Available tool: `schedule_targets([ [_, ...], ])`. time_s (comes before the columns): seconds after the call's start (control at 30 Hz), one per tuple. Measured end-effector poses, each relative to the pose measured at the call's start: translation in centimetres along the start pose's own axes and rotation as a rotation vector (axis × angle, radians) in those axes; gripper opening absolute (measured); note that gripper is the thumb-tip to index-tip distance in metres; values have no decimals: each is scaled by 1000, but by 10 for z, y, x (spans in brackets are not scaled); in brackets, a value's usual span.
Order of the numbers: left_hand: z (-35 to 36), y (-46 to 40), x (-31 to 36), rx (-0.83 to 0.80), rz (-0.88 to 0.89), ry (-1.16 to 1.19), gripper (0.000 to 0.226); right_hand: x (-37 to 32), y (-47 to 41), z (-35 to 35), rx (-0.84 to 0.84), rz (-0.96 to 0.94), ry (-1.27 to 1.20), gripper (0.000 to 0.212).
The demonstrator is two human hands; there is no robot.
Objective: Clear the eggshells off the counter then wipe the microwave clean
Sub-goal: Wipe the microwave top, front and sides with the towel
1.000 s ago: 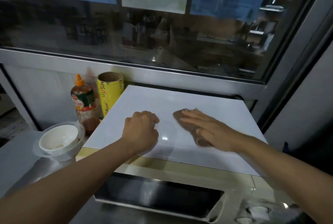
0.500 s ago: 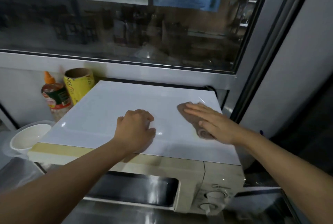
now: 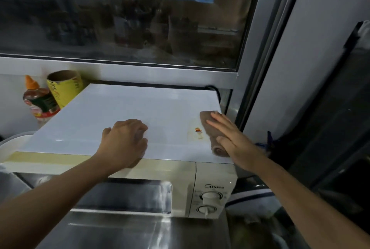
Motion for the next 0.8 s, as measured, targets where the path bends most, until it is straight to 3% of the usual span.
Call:
schedule_targets([
  [0.33,-7,21,-2,21,53,93,26,-6,-8,3,-46,163,152,51],
  [0.57,-5,25,-3,-12,87,110,29,-40,64,13,-45,61,269,60],
  [0.73,-16,27,-30,-28,64,74,30,-32,72,9,-336,98,409,94],
  [0.8,-23,27,-44,-30,58,47,29,-32,66,6,-354,78,456,98],
])
Point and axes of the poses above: each hand's wrist, its own y-axis away from the middle knuckle, its own z-axis out of the palm, x = y × z, the point moved 9 cm from there along -y, towards the middle knuckle, and after that the axes turned 3 degrees about x, right-handed, at the moved point
